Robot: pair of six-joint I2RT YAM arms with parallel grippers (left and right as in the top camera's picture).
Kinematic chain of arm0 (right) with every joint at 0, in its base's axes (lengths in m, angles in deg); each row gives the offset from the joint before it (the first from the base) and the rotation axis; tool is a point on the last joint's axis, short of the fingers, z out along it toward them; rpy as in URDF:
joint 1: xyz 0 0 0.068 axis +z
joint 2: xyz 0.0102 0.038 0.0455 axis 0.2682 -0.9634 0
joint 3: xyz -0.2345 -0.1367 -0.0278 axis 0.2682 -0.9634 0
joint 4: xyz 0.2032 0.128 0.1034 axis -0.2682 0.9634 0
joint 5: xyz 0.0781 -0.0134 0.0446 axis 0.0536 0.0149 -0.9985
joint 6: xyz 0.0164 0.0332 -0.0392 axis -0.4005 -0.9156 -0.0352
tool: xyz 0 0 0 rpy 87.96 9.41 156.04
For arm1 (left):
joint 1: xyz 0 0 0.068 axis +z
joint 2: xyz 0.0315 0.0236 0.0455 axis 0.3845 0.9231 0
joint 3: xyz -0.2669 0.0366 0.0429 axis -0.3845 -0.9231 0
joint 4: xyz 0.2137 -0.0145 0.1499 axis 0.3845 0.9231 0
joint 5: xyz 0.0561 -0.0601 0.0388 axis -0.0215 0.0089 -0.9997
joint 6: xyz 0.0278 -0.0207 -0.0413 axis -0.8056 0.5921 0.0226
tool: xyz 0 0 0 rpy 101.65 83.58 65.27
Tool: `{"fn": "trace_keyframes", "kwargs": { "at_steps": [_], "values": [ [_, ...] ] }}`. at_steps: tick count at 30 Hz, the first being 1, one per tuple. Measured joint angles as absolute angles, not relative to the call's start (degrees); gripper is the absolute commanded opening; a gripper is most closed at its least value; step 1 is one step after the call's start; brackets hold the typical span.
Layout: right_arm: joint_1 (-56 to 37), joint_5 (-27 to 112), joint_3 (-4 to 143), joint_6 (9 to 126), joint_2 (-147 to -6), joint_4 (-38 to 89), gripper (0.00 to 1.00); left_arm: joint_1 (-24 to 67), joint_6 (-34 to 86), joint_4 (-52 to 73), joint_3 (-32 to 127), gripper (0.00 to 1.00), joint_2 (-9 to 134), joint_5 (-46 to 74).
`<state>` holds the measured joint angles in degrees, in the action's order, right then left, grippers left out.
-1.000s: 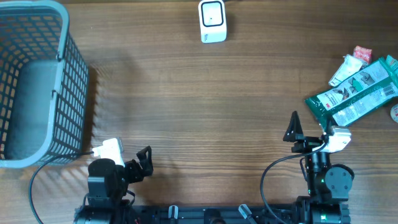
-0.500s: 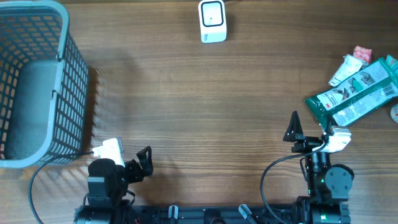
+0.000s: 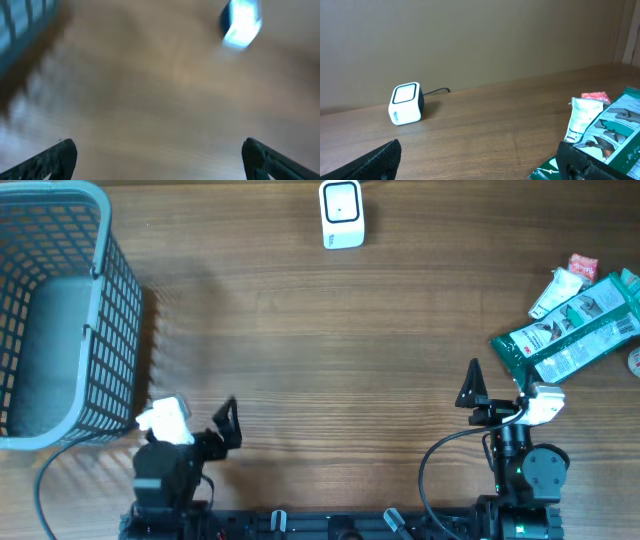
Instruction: Scan the item barcode
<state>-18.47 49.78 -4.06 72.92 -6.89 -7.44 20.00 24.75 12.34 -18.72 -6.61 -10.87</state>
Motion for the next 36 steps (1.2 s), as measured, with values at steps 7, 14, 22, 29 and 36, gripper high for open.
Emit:
{"fn": "trace_keyframes", "kwargs": {
  "at_steps": [7, 14, 22, 29, 36],
  "values": [
    [-18.47, 49.78, -4.06, 72.92, -6.86, -7.44, 1.00, 20.00, 24.78, 1.26, -18.89, 1.00, -7.97, -14.76],
    [-18.47, 49.78, -4.04, 72.92, -6.86, -7.44, 1.00, 20.00, 24.78, -16.27, -27.16, 1.00, -8.56, -17.95],
    [-18.47, 49.78, -4.04, 72.92, -6.86, -7.44, 1.00, 20.00, 16.12, -20.70, -30.17, 1.00, -8.58, -12.16],
    [-18.47, 49.78, -4.04, 72.92, -6.86, -7.44, 1.00, 20.00, 12.58, -19.81, -31.24, 1.00, -8.58, -10.57],
    [-18.47, 49.78, -4.06, 72.92, -6.86, -7.44, 1.00, 20.00, 12.41, -19.81, -31.24, 1.00, -8.58, -10.39]
  ]
}}
